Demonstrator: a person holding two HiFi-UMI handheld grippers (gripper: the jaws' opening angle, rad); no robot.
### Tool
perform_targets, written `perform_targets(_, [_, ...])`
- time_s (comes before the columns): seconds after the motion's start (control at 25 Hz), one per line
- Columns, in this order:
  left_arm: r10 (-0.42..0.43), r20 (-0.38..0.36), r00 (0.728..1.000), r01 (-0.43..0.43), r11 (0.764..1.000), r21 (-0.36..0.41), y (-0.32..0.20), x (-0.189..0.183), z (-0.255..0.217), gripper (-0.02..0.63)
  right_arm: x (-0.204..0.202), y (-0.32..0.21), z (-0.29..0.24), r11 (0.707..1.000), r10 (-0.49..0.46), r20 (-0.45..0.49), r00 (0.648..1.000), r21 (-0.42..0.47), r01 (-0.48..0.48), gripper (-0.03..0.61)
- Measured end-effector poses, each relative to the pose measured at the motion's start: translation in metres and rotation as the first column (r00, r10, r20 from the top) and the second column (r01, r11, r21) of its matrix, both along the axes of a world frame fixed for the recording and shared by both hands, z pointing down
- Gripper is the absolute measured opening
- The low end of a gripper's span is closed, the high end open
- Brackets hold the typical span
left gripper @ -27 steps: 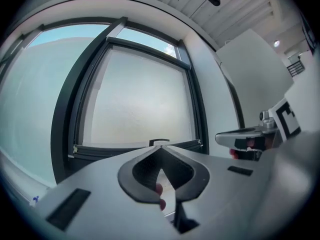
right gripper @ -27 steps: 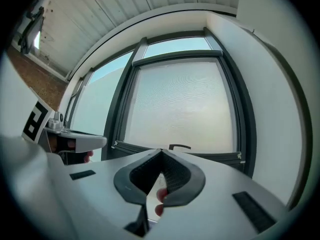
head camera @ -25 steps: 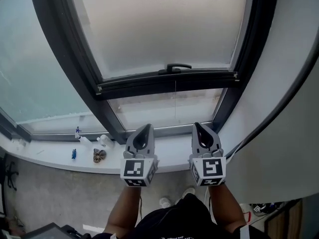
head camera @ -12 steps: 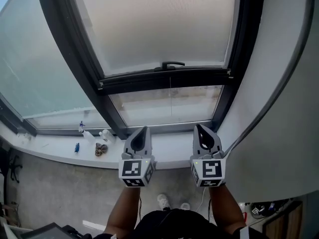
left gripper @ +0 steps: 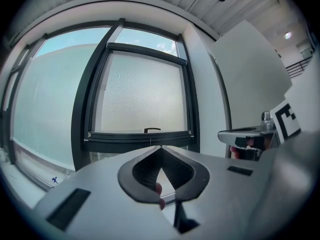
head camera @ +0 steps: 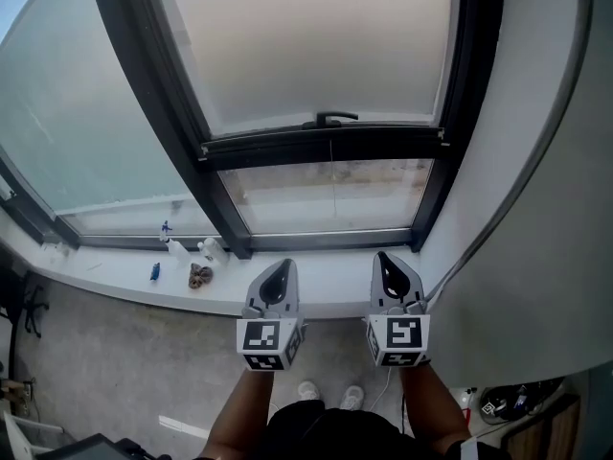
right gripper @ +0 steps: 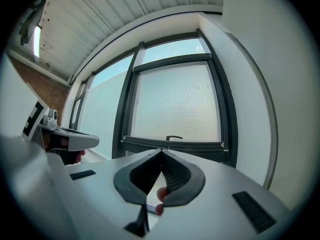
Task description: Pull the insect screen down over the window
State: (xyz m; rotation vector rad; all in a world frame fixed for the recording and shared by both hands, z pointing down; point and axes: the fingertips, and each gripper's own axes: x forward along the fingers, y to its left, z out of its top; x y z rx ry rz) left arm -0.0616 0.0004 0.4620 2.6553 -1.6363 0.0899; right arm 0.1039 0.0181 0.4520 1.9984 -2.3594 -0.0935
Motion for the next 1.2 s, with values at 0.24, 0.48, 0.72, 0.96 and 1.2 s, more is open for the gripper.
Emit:
perform_targets(0.24, [0.000, -0.003, 1.000, 0.000, 1.000, 0.017, -0.001, -0.018, -0.005, 0.002, -0.017, 0.006, 0.000, 1.000, 0.014, -0.016, 1.000, 0.009, -0.014, 0.002])
perform_targets(0.48, [-0.010, -0.015, 1.000, 0.011, 0.999, 0.031, -0.003, -0.033, -0.010, 0.002, -0.041, 0.006, -0.008, 0.999, -0.016, -0.026, 1.000, 0.040, 0.017, 0.002])
perform_targets(0.72, [-0.008, -0.015, 1.000, 0.008, 0.999, 0.035, -0.002, -0.040, -0.011, 0.003, -0.053, 0.005, -0.009, 0.999, -0.034, -0.038, 0.999, 0.031, 0.035, 0.002])
perform_targets(0.96, [0.001, -0.015, 1.000, 0.000, 0.999, 0.039, -0.002, -0.039, -0.011, 0.002, -0.056, 0.006, -0.009, 0.999, -0.035, -0.037, 0.999, 0.032, 0.036, 0.002])
perform_targets(1.2, [0.015, -0.010, 1.000, -0.014, 0.999, 0.036, -0.007, -0.038, -0.010, 0.002, -0.058, 0.003, -0.006, 0.999, -0.023, -0.031, 0.999, 0.025, 0.024, 0.002])
